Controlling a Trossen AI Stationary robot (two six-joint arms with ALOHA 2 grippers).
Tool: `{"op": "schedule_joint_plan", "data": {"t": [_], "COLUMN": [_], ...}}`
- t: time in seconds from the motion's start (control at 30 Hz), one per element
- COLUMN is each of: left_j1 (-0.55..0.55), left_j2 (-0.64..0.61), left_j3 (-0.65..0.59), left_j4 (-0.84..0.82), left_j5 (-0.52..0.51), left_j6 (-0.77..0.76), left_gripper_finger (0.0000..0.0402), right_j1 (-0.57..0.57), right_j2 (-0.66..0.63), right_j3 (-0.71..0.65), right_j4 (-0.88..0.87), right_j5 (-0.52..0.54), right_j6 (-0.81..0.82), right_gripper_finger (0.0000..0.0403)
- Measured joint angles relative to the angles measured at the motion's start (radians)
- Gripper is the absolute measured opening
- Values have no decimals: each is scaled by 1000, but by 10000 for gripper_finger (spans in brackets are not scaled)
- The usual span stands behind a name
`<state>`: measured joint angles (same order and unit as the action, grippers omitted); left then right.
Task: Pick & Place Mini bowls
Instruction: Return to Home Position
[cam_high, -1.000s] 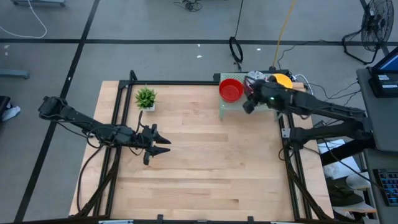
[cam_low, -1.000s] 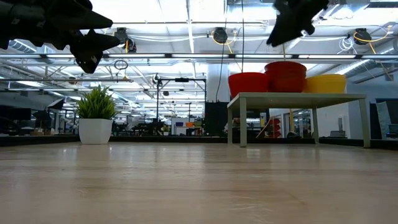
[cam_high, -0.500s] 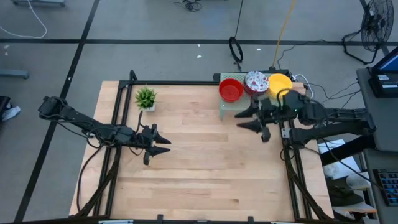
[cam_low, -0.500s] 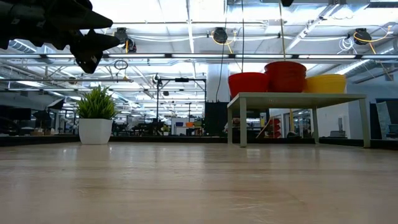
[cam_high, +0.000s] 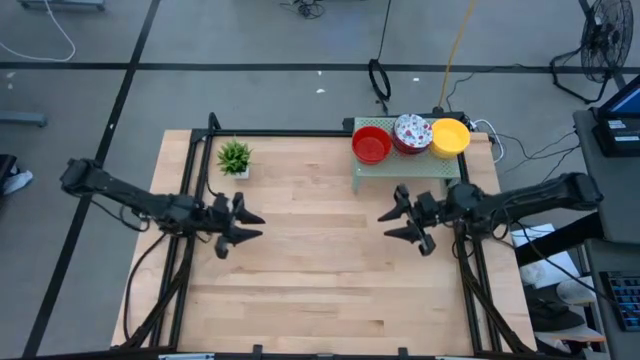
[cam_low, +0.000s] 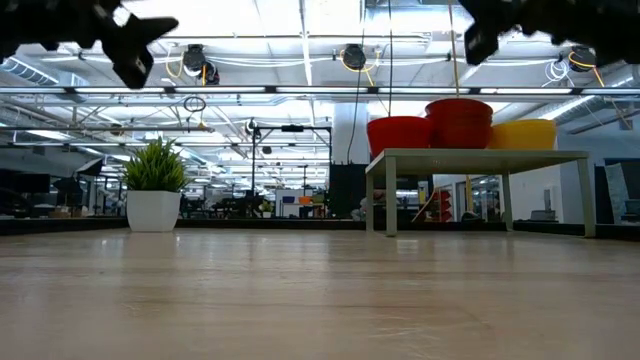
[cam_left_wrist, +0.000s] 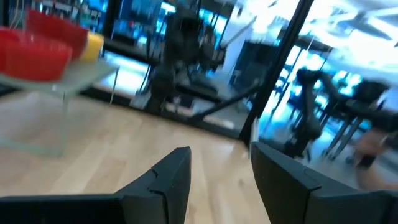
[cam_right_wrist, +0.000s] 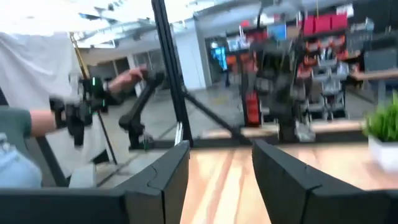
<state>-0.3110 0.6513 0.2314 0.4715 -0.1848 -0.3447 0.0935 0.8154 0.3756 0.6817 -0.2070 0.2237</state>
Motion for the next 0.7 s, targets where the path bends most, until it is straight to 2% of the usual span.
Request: {"op": "schedule_joint_plan", "data": {"t": [0.23, 0.53, 0.7], "left_j1": [0, 4, 27], "left_j2": [-181, -418, -525], "left_j3": [0, 0, 0], "left_j4": [-5, -5, -5], "left_j5": [0, 0, 0], "left_j6": [0, 0, 0], "left_gripper_finger": [173, 173, 172], "right_j1": [52, 103, 131], "right_j2": [1, 2, 10], "right_j3": [-99, -108, -108], "right_j4": [7, 4, -67], "right_j5": [-1, 1, 114], "right_j6": [0, -65, -109], "right_gripper_finger": [176, 177, 178]}}
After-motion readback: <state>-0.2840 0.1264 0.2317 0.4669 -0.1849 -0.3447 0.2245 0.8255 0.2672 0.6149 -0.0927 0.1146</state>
